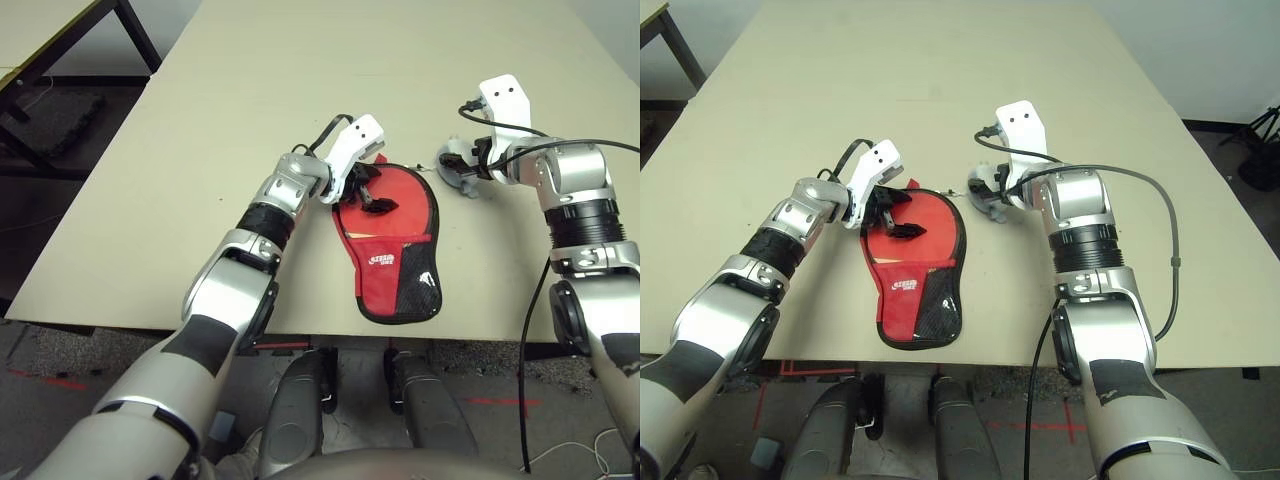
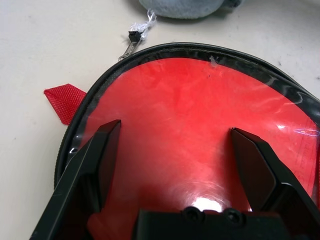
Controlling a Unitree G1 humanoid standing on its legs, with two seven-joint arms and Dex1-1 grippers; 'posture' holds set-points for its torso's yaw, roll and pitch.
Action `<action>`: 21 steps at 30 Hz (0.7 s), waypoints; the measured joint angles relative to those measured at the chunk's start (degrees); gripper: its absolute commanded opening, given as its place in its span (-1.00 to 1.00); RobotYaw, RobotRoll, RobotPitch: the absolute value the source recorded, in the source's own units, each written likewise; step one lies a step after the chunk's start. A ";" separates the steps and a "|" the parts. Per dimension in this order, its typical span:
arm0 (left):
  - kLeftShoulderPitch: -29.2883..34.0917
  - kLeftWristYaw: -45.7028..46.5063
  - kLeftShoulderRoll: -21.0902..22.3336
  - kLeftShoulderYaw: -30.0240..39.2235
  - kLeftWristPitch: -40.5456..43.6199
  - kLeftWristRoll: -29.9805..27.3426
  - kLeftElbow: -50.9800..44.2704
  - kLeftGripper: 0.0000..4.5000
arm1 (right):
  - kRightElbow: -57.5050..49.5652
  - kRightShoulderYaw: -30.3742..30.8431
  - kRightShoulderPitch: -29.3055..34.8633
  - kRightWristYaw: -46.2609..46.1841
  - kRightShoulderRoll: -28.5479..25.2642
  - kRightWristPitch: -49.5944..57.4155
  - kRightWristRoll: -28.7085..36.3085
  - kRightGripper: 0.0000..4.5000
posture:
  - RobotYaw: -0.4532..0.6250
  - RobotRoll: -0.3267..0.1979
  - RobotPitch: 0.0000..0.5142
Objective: Store the ping-pong paddle in its case and zip it.
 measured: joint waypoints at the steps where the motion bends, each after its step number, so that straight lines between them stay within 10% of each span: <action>1: 0.00 0.12 -0.05 0.00 0.00 0.01 0.05 1.00 | 0.08 0.00 0.00 -0.12 0.15 -0.13 -0.04 0.34 | -0.18 0.25 -0.29; 11: -0.42 1.52 -0.53 0.00 -0.02 0.00 0.80 1.00 | -0.99 -0.10 0.48 -0.77 0.02 0.27 -0.88 -0.91 | -0.18 0.25 -0.28; 21: -1.55 2.79 -1.32 0.04 -0.70 0.06 3.13 1.00 | -23.47 0.89 10.07 4.49 -9.05 16.45 1.28 -0.95 | -0.25 0.25 -0.25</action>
